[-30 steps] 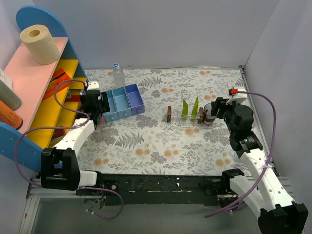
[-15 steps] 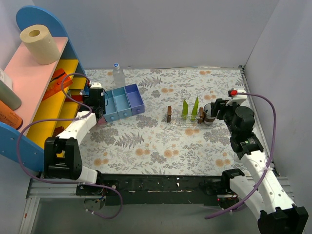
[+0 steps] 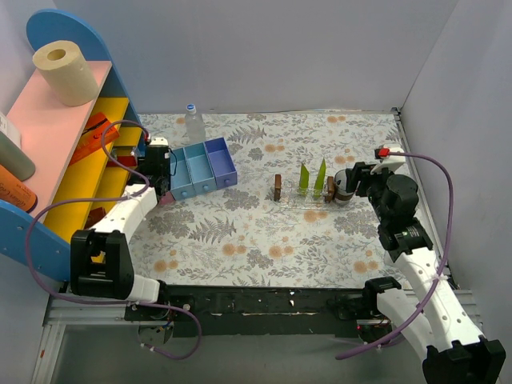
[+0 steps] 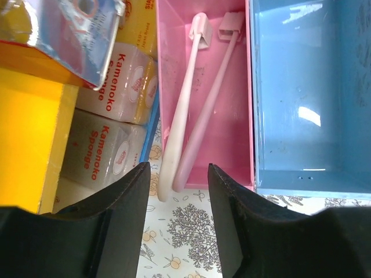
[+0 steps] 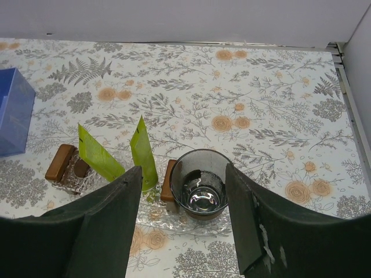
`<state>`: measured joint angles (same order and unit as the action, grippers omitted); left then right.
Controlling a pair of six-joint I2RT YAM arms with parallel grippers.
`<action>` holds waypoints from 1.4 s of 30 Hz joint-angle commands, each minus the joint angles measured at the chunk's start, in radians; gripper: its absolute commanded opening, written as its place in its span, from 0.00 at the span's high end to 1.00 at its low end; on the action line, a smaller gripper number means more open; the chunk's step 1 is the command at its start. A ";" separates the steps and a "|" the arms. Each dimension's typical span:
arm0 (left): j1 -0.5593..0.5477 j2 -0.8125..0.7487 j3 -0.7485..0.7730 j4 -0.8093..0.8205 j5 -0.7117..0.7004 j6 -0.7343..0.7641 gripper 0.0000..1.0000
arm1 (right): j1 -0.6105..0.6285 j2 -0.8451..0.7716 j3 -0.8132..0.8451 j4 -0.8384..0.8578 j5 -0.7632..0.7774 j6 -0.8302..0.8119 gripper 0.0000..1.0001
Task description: Prepare toiletry sets of a toothbrush and toothpaste on the tray
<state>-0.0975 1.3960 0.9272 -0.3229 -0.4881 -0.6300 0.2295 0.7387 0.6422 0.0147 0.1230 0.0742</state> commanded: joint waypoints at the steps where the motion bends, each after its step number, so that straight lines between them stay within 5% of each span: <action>1: 0.002 0.024 0.013 -0.022 0.023 0.021 0.57 | -0.004 -0.028 0.010 0.016 -0.003 -0.007 0.34; 29: 0.002 0.155 0.051 -0.005 -0.081 0.053 0.73 | -0.004 -0.039 0.005 0.001 0.007 -0.007 0.35; 42: 0.002 0.086 0.055 -0.015 -0.041 0.035 0.95 | -0.004 -0.036 0.004 0.004 0.007 -0.005 0.35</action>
<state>-0.1001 1.5444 0.9565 -0.3454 -0.5320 -0.5797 0.2291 0.7120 0.6422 -0.0059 0.1242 0.0742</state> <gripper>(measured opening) 0.200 0.653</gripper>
